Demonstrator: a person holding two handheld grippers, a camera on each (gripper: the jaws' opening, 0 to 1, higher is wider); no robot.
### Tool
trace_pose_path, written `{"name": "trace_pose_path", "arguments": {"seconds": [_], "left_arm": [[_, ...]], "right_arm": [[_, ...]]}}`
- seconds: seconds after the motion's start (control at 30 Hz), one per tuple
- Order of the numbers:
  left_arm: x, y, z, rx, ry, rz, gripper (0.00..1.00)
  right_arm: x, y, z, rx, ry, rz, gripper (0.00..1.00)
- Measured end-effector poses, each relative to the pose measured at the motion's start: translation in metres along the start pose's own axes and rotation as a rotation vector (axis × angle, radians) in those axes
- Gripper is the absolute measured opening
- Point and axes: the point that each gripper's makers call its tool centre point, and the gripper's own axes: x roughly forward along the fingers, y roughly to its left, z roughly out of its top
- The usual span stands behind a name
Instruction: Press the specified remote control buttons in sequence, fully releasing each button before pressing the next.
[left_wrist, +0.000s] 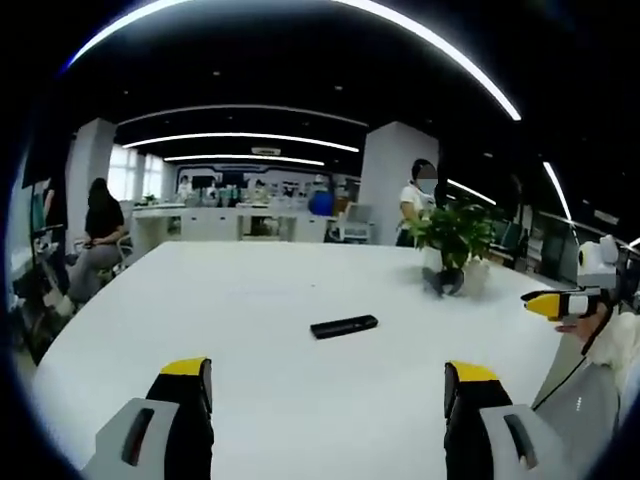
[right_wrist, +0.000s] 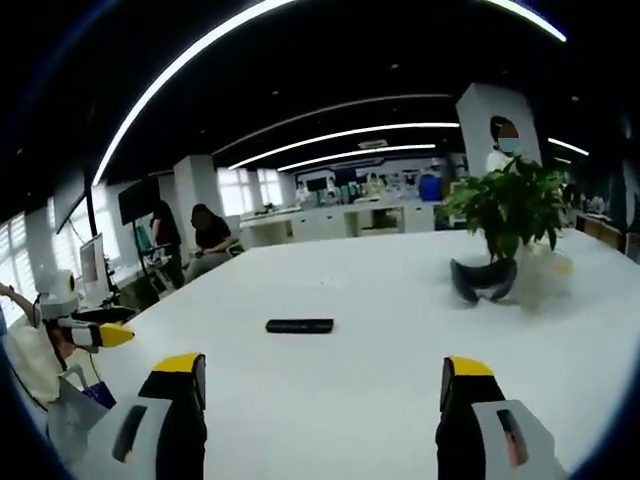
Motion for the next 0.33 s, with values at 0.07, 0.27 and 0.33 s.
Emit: {"name": "trace_pose_path", "arguments": {"seconds": [0.07, 0.27, 0.33], "left_arm": [[-0.0007, 0.0001, -0.0009, 0.007, 0.004, 0.000, 0.99], [-0.0041, -0.0002, -0.0007, 0.001, -0.003, 0.003, 0.99], [-0.0045, 0.0005, -0.0003, 0.003, -0.005, 0.008, 0.99]], "right_arm": [[0.0001, 0.0001, 0.0008, 0.002, -0.005, 0.000, 0.97], [-0.0004, 0.0039, -0.0003, -0.007, -0.005, 0.008, 0.97], [-0.0004, 0.0046, -0.0004, -0.007, -0.005, 0.011, 0.96]]}}
